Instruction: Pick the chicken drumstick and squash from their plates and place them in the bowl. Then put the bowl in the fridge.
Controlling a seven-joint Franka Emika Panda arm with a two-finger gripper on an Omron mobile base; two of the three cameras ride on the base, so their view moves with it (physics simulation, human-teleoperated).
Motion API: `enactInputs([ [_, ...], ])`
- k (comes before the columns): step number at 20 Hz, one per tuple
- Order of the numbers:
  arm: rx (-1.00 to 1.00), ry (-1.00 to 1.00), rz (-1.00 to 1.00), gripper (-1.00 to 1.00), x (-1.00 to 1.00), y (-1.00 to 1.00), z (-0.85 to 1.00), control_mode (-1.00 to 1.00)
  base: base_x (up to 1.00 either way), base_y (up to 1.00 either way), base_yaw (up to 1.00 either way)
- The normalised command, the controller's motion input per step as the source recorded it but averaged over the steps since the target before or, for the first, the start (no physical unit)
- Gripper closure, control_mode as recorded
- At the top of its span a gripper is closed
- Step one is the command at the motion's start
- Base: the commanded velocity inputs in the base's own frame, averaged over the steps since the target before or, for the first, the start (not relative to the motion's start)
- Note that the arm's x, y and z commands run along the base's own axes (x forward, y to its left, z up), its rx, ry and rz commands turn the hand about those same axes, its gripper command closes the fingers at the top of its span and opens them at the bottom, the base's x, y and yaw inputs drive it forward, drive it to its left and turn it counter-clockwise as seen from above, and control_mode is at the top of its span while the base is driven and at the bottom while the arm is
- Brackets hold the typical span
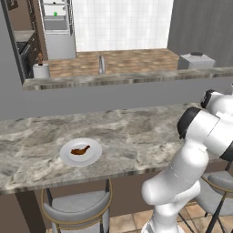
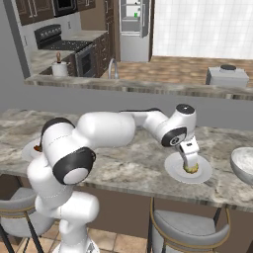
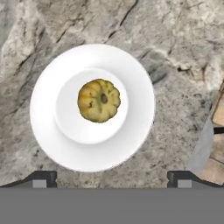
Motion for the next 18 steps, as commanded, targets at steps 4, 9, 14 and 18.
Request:
enactInputs([
  [4, 0.0, 0.04, 0.0, -1.0, 0.26, -0.12, -0.2, -1.0, 0.0, 0.0, 0.0],
  [9, 0.0, 0.06, 0.0, -1.0, 0.16, -0.13, -0.23, -1.0, 0.0, 0.0, 0.0],
  [14, 0.0, 0.01, 0.01, -1.0, 0.13, -0.18, -0.18, -1.0, 0.0, 0.0, 0.0],
  [18, 0.0, 0.0, 0.03, -1.0, 0.18, -0.18, -0.16, -1.0, 0.0, 0.0, 0.0],
])
